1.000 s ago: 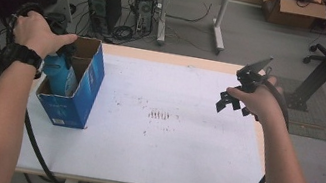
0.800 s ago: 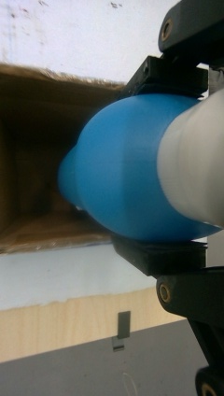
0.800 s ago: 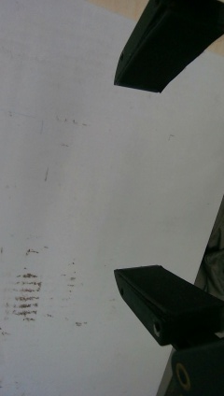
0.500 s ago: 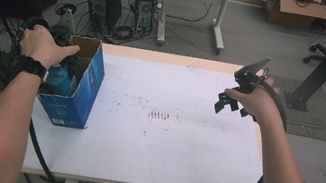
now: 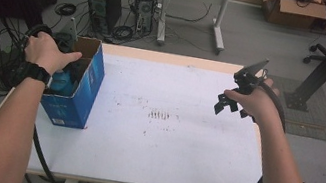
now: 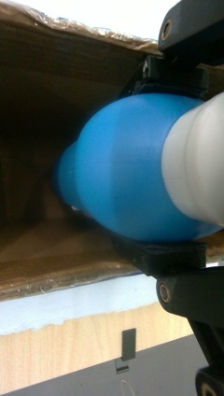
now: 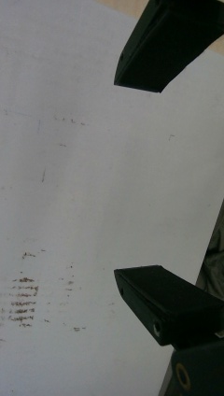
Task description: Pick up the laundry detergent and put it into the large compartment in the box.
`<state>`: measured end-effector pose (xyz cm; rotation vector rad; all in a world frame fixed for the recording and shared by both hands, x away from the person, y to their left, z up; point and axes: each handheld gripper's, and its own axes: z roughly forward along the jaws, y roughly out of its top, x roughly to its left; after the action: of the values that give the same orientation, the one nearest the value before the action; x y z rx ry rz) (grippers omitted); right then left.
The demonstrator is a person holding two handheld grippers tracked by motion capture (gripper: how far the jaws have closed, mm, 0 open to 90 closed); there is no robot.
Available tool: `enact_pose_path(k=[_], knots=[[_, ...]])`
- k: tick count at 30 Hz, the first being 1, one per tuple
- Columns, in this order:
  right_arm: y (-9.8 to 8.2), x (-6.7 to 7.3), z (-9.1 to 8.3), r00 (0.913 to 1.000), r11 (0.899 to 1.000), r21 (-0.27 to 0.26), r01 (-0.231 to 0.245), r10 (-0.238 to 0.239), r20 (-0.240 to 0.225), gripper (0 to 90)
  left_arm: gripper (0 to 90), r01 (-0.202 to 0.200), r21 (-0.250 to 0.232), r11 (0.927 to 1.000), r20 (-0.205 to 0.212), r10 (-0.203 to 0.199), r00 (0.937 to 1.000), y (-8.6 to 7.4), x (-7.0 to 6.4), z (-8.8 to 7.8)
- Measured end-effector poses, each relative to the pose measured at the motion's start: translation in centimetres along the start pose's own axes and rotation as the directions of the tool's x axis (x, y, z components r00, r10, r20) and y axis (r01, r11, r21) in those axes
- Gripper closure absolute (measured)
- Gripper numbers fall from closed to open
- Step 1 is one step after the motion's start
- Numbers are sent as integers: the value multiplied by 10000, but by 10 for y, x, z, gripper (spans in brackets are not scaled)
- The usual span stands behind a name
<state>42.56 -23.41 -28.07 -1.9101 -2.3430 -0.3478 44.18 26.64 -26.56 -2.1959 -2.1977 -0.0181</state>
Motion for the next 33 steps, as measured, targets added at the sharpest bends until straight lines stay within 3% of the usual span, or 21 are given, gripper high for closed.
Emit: enact_pose_path(k=[13, 33], knots=[[0, -1, 5, 10000, 10000, 91, -10, 10, -3, 76, 374, -19, 106, 9999, 7, 19, 10000, 2, -1, 11], [0, 0, 8, 10000, 9999, 139, -9, 10, -49, 76, 371, -30, 80, 10000, 98, 30, 9999, 3, 1, 12]])
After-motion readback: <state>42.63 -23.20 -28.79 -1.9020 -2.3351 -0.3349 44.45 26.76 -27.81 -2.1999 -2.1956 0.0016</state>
